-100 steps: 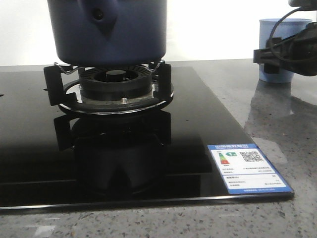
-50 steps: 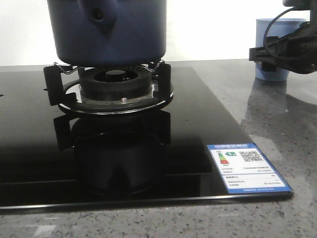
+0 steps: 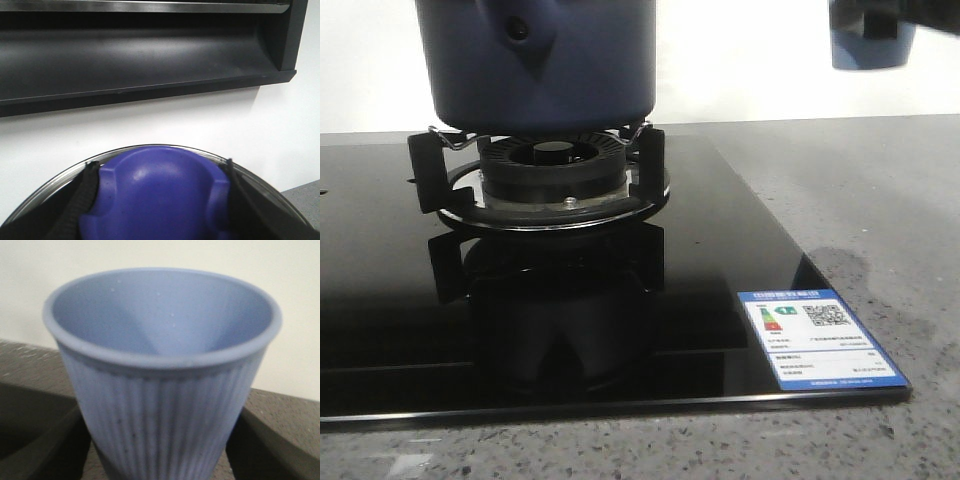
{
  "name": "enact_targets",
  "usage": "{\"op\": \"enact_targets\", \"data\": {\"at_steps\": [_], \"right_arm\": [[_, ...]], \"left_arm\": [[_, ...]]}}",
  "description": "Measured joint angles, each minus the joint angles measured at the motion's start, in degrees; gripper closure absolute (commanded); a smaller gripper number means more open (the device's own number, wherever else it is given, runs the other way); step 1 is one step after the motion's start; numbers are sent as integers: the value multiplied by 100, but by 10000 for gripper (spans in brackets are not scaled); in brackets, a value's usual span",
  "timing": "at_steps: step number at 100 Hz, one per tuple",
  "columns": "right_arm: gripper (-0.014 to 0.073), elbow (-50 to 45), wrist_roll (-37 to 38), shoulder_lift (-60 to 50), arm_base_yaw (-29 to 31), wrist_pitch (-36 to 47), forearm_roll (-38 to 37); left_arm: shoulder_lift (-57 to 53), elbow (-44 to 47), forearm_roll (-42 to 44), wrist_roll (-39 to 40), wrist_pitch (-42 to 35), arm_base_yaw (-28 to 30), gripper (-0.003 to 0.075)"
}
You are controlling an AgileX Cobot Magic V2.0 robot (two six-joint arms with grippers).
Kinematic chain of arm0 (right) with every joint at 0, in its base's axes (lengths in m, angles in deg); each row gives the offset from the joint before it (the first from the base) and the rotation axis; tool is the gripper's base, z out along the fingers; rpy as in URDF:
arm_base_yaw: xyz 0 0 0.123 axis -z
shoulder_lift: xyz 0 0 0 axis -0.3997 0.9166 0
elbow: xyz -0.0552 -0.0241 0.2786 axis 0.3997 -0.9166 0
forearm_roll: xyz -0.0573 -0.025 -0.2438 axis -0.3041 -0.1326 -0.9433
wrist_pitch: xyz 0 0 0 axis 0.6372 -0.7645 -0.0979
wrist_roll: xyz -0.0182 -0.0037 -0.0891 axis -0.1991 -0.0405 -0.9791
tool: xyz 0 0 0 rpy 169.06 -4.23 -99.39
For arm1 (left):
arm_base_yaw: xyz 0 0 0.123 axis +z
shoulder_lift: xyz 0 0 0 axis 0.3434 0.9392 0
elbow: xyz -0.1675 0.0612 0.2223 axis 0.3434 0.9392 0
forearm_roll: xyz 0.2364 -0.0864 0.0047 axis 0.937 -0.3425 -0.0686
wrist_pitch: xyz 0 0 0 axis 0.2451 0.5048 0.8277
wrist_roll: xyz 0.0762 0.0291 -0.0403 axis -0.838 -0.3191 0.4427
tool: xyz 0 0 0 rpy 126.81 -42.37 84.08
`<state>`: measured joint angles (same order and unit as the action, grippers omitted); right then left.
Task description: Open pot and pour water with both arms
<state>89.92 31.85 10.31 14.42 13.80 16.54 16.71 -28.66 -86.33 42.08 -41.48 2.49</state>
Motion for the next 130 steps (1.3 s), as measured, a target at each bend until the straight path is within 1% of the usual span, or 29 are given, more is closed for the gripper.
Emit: {"op": "enact_targets", "data": {"at_steps": [13,28,42,66,77,101,130], "right_arm": [[276,374,0,-386,-246,-945,-444],[276,974,0,-515,-585,-1947,-810],[276,1536,0,-515,-986,-2620,-1263],[276,2212,-10,-451,-1537,-3262,-2340],[276,2374,-10,-284,-1733,-3469,-2920],[276,2443,-10,46,-2143,-3661,-4050],[276,2452,-10,203,-2385,-3681,-5415]], "left_arm": [[0,0,0,0,0,0,384],[0,0,0,0,0,0,384],[0,0,0,0,0,0,384],[0,0,0,0,2,0,384],[0,0,0,0,2,0,384],[0,0,0,0,2,0,384],[0,0,0,0,12,0,384]]}}
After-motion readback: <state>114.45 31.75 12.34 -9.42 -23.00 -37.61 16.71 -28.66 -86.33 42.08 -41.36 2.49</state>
